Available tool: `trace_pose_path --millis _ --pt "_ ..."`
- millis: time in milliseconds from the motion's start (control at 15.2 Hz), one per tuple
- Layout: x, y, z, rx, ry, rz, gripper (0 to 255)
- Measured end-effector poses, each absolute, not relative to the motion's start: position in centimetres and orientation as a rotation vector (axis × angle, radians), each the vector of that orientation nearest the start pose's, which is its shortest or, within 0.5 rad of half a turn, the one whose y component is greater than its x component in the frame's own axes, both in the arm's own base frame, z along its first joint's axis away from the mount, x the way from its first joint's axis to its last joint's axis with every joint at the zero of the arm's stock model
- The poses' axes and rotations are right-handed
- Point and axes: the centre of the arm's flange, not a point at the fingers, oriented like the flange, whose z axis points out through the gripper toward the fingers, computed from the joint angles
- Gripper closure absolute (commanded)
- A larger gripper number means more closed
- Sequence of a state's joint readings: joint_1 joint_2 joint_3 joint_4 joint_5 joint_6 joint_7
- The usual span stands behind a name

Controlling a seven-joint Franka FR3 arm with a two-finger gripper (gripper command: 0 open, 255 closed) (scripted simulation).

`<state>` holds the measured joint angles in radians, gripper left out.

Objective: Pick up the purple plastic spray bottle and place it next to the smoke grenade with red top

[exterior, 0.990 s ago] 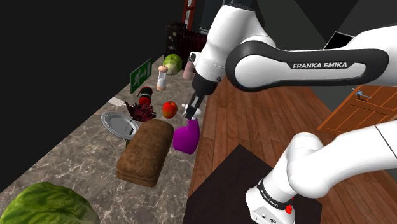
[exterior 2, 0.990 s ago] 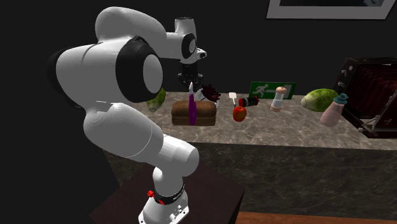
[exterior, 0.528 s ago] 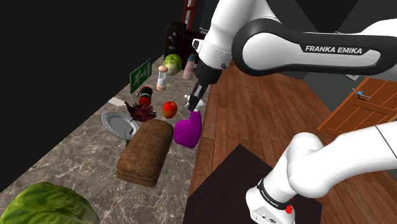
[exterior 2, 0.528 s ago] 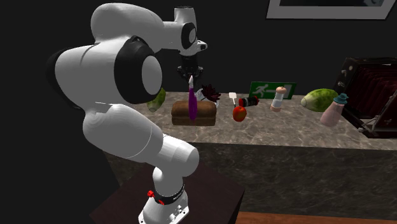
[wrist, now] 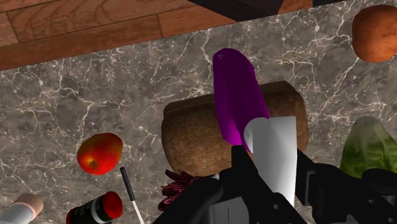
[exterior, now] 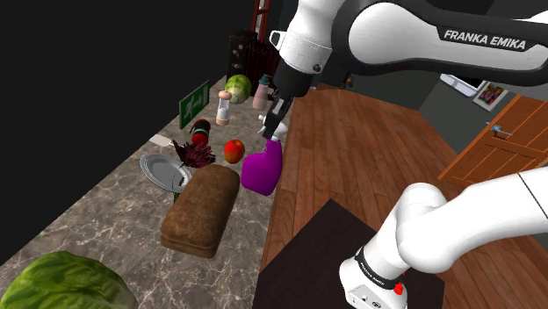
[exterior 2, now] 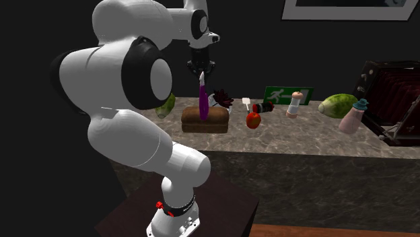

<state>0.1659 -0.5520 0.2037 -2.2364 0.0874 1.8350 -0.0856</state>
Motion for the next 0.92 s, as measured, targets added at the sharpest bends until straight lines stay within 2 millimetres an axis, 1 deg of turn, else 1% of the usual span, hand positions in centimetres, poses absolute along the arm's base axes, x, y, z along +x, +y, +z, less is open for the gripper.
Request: trace_pose_path --millis 924 --pt "36.6 16.5 65.8 -3.068 -0.648 -0.225 255"
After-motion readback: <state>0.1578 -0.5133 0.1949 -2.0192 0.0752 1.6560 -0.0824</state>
